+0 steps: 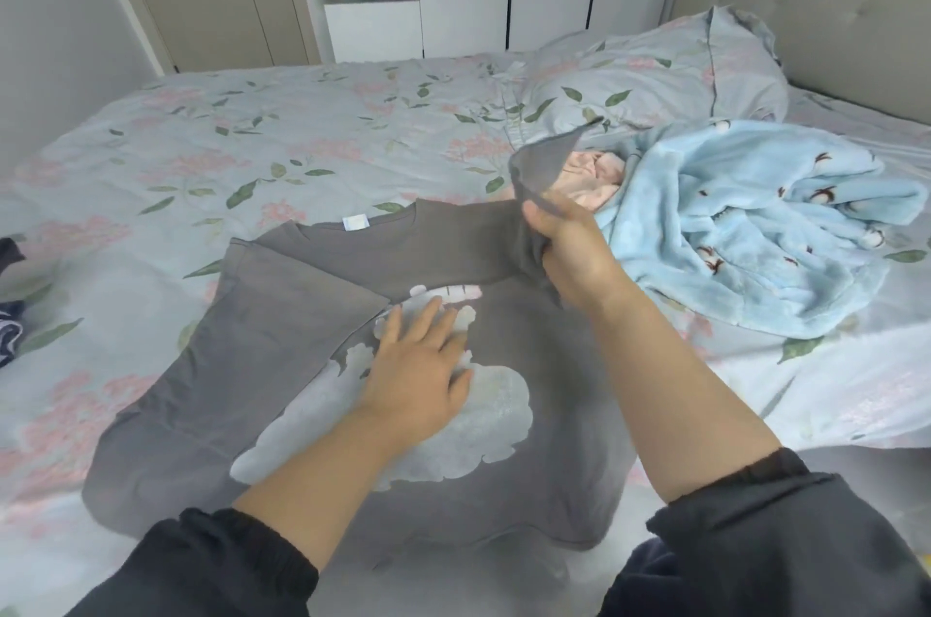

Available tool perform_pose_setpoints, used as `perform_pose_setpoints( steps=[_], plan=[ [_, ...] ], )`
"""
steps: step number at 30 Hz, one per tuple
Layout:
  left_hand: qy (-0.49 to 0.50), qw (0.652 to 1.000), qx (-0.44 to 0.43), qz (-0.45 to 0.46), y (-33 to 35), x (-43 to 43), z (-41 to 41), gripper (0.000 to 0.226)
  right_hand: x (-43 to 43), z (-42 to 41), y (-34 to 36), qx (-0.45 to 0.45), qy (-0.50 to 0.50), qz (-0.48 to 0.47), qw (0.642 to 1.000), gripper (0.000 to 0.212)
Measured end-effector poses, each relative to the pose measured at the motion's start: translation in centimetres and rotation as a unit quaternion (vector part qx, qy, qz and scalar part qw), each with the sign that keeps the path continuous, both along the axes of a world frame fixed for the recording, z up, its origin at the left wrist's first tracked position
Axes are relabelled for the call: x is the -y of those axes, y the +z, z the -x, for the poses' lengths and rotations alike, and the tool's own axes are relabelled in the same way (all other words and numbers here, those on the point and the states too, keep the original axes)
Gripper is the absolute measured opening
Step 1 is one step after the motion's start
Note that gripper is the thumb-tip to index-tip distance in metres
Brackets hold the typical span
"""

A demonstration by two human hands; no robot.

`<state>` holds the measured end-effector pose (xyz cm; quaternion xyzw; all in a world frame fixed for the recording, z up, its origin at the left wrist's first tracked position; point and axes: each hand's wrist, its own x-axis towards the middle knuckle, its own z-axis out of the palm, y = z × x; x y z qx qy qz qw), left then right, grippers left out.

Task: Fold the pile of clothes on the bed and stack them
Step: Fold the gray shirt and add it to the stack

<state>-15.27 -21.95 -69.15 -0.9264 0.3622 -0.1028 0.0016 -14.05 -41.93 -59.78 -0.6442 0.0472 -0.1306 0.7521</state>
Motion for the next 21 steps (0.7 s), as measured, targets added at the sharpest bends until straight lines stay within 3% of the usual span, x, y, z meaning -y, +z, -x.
perform_pose_setpoints(
  steps=[1,3,5,8,11,17,19,21],
  plan=[
    [0.003,0.999,0.049,0.022,0.5,-1.6,0.0,0.048,-1.4,0.5,-0.6,-0.026,0.041,0.132,0.99,0.021],
    [0.064,0.984,0.099,0.131,1.0,-5.2,-0.3,0.037,-3.2,1.4,-2.8,-0.096,0.12,0.378,0.913,0.013],
    [0.157,0.961,0.073,0.217,1.4,-7.7,-0.8,0.027,-3.8,2.1,-4.7,-0.153,0.176,0.5,0.834,0.029],
    [0.177,0.952,0.02,0.249,1.7,-8.3,-1.6,0.035,-3.3,2.8,-5.4,-0.173,0.166,0.557,0.795,0.056],
    [0.149,0.967,-0.015,0.207,0.9,-7.8,-1.8,0.041,-2.2,3.2,-5.4,-0.162,0.141,0.636,0.741,0.057],
    [0.079,0.985,-0.067,0.135,-0.1,-5.2,-2.4,0.051,-1.0,3.9,-5.8,-0.164,0.075,0.72,0.67,0.061],
    [0.047,0.991,-0.089,0.088,-0.7,-4.4,-2.2,0.05,-0.3,3.6,-5.6,-0.185,0.063,0.715,0.671,0.053],
    [0.029,0.988,-0.106,0.107,-1.0,-4.0,-2.0,0.046,0.1,3.1,-5.4,-0.229,0.008,0.691,0.685,0.043]
  ],
)
